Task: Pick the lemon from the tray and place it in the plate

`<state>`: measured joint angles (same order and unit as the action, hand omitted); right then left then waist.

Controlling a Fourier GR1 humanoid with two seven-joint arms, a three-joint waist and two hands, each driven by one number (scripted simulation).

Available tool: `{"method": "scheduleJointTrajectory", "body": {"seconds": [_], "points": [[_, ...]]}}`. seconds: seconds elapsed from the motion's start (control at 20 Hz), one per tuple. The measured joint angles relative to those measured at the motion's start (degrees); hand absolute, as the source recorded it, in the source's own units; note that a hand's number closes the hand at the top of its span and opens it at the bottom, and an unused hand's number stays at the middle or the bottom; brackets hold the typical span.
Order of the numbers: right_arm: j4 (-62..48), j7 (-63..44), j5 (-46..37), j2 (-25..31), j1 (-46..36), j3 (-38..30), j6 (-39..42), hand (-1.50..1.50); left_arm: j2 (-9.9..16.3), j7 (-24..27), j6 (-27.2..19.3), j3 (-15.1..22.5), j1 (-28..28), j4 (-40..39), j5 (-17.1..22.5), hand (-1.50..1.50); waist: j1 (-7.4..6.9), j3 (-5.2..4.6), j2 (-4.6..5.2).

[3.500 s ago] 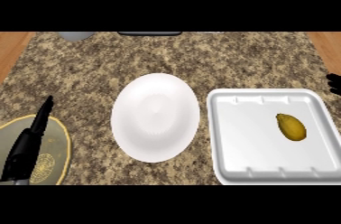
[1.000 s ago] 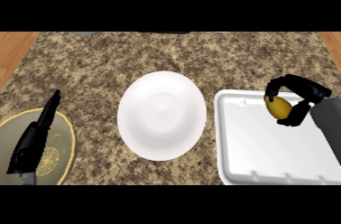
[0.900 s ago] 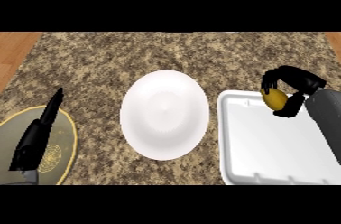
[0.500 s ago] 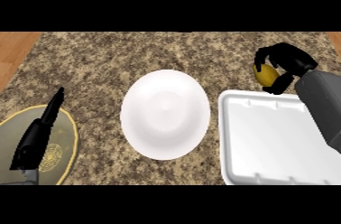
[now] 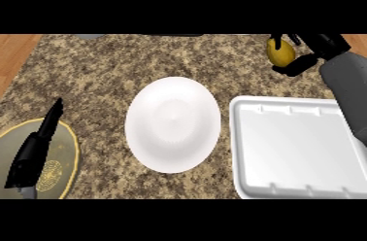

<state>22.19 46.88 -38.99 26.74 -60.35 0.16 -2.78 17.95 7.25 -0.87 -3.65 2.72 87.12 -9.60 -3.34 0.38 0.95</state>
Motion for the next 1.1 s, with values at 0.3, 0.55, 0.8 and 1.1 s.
{"method": "scheduleJointTrajectory", "body": {"seconds": [0.3, 0.55, 0.8, 1.1], "points": [[3.37, 6.15, 3.61, -2.46, -2.11, -0.99, 8.67, 1.5, -0.13, 0.08, -0.47, -1.16, 1.46, -0.07, -0.11, 0.0, 2.01, -0.12, -0.83], [10.3, 3.83, 4.75, -6.74, -1.76, 0.76, 14.04, 1.5, -0.17, 1.21, -0.69, -2.21, 1.79, -1.14, -0.25, 0.0, 3.22, -0.08, -1.33], [19.16, -5.03, 6.38, -12.8, -1.18, 2.16, 18.17, 1.5, 0.35, 1.27, 0.36, -3.12, 2.5, -0.53, 0.27, 0.0, 3.69, -0.16, -1.52], [27.49, -16.61, 5.38, -20.64, 1.44, 6.16, 19.92, 1.5, -0.01, 0.88, 0.49, -3.17, 2.7, 0.16, -0.25, 0.0, 3.64, -0.18, -1.45]]}}
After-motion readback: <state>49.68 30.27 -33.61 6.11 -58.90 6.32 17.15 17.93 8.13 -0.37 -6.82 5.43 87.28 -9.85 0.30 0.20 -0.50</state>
